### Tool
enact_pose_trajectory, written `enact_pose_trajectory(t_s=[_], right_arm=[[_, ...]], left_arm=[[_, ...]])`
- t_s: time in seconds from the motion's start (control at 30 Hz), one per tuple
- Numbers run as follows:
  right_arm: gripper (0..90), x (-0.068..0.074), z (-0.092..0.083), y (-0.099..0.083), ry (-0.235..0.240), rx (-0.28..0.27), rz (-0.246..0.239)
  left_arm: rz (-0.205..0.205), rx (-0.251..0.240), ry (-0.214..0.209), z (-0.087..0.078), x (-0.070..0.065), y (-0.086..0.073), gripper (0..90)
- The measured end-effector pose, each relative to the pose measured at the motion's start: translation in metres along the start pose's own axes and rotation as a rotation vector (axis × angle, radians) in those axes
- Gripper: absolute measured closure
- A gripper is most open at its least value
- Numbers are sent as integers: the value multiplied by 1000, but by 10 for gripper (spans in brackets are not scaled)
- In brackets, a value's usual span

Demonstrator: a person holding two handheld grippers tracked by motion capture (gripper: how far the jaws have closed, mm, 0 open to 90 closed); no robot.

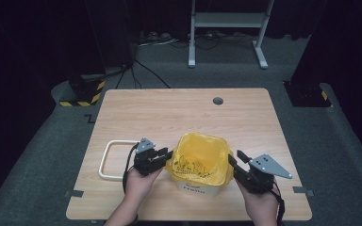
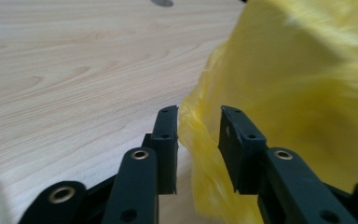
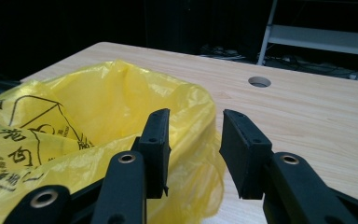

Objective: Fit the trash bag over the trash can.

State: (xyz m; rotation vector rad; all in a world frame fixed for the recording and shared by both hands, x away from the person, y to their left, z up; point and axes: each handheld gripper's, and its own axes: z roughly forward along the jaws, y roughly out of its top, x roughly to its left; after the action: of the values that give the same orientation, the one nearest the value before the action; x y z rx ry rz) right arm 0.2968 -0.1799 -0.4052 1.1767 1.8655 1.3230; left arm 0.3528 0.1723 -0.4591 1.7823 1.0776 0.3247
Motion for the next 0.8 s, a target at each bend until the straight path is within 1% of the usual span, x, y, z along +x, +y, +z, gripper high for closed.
enact_pose_trajectory(t_s=[0.03,0.07,0.1,0.17,0.2,0.27,0.33,0.37,0.4,0.5,0.57,0.6,0.63,0.67,0.7,0.73,0.8], right_arm=[[628,-1,-3,0,-7,-3,-3],[629,-2,-4,-1,-16,-3,-7],[630,-2,-6,-2,-23,1,-7],[630,-3,-8,-7,-38,7,-3],[630,-4,-8,-9,-42,8,2],[627,-6,-7,-15,-45,14,22],[620,-6,-4,-19,-47,27,24],[619,-6,-3,-20,-51,30,17],[619,-6,-1,-21,-59,29,17],[615,-12,4,-29,-75,51,29],[607,-14,10,-36,-63,87,51],[598,-14,13,-39,-48,103,57],[586,-14,15,-41,-35,113,66],[580,-14,17,-42,-4,112,88],[579,-12,19,-41,3,115,93],[583,-10,20,-40,-5,122,89],[607,-9,24,-41,-3,139,95]], left_arm=[[6,-14,0,-7,-1,-1,655],[3,-26,-5,-11,-2,-2,645],[-5,-37,-9,-15,-1,-3,635],[-32,-52,-19,-16,1,-5,623],[-44,-48,-24,-13,3,-6,622],[-49,-31,-28,-7,5,-7,618],[-76,-26,-51,-2,7,-9,625],[-107,-19,-73,2,8,-11,628],[-114,-13,-79,4,8,-12,627],[-104,8,-85,9,5,-15,627],[-103,29,-94,14,3,-17,628],[-96,40,-99,15,1,-18,662],[-72,55,-102,17,-1,-18,726],[-61,65,-103,18,-3,-19,767],[-67,71,-110,19,-5,-19,788],[-49,76,-109,20,-5,-19,810],[-41,85,-103,21,-7,-20,829]])
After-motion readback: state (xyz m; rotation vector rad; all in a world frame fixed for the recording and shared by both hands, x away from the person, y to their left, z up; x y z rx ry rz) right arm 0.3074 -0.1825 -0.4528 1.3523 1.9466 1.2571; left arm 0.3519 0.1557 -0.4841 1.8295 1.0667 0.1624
